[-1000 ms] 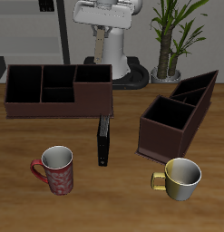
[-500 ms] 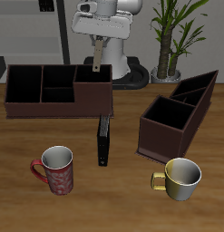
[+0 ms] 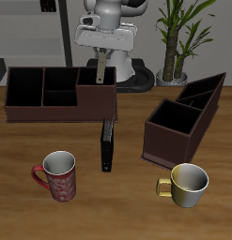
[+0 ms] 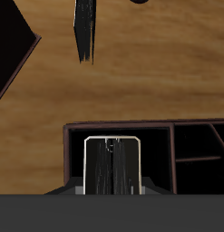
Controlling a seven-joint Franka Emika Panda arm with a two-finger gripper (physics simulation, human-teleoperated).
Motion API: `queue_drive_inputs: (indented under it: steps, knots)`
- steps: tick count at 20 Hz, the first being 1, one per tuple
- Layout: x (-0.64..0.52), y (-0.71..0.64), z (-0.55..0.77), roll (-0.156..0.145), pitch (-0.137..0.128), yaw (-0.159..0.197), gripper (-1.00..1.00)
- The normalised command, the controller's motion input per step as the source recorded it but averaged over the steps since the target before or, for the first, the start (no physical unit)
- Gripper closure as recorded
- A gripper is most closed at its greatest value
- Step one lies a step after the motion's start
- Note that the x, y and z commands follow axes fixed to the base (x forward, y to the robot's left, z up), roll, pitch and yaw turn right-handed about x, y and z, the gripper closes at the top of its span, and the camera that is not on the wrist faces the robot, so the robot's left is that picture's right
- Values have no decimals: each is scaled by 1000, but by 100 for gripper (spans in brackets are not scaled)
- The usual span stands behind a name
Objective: Place the yellow book into the back desk caddy's right compartment
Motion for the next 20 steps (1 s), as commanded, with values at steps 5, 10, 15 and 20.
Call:
queue_drive_inputs:
  steps: [5, 10, 15, 20]
  knots:
    - [49, -64, -323, -7, 59, -12, 100]
    - [37, -46, -248, -4, 46, -6, 100]
    - [111, -59, -351, 1, 122, -68, -100]
    - [75, -31, -126, 11, 56, -21, -100]
